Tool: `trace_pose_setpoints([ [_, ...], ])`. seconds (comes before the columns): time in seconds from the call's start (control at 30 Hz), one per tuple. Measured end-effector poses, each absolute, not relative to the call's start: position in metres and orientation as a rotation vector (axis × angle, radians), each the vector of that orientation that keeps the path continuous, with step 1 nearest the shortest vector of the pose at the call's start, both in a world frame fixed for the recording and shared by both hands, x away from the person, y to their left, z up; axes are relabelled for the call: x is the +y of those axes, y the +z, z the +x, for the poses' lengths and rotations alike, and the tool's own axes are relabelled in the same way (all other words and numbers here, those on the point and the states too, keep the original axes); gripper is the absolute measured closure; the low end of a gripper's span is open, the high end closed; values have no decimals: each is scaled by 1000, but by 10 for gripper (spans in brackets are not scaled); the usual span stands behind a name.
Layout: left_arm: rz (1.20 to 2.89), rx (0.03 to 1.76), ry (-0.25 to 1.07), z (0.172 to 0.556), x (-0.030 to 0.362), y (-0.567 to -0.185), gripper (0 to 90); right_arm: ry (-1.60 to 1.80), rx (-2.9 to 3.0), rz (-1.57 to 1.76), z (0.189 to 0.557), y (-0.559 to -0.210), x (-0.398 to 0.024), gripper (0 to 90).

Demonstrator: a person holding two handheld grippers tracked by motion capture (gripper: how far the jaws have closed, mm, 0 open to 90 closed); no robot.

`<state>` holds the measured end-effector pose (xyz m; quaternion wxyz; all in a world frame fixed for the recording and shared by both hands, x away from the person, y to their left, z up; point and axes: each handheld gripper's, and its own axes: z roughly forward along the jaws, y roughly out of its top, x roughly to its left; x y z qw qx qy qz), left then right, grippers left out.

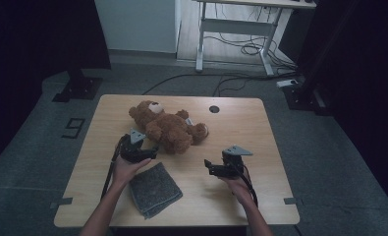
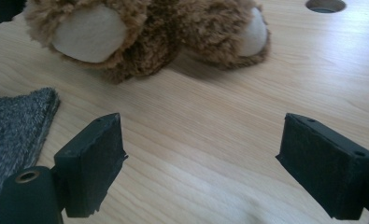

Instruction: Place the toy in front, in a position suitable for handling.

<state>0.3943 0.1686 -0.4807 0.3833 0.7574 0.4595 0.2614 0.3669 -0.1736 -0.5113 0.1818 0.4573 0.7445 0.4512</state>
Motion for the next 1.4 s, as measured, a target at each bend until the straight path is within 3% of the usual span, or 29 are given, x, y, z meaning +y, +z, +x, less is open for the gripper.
trace_pose_setpoints([
  [0.73, 1914, 1210, 645, 433, 153, -488, 160, 1323, 2201, 1171, 384, -504, -114, 132],
  [1.0, 1907, 1232, 638, 441, 155, -487, 217, 1333, 2211, 1157, 394, -505, -95, 109],
  [1.2, 1893, 1258, 628, 447, 157, -486, 343, 1330, 2208, 1164, 408, -503, -78, 97],
  [1.27, 1883, 1266, 628, 448, 157, -486, 365, 1331, 2192, 1183, 415, -501, -74, 142],
  [1.3, 1879, 1264, 626, 448, 158, -487, 409, 1329, 2164, 1205, 420, -500, -71, 220],
  [1.33, 1879, 1264, 626, 448, 158, -487, 433, 1329, 2164, 1205, 420, -500, -71, 220],
  [1.37, 1871, 1262, 625, 449, 158, -486, 468, 1360, 2150, 1196, 423, -499, -70, 342],
  [1.4, 1871, 1262, 625, 449, 158, -486, 498, 1360, 2150, 1196, 423, -499, -70, 342],
])
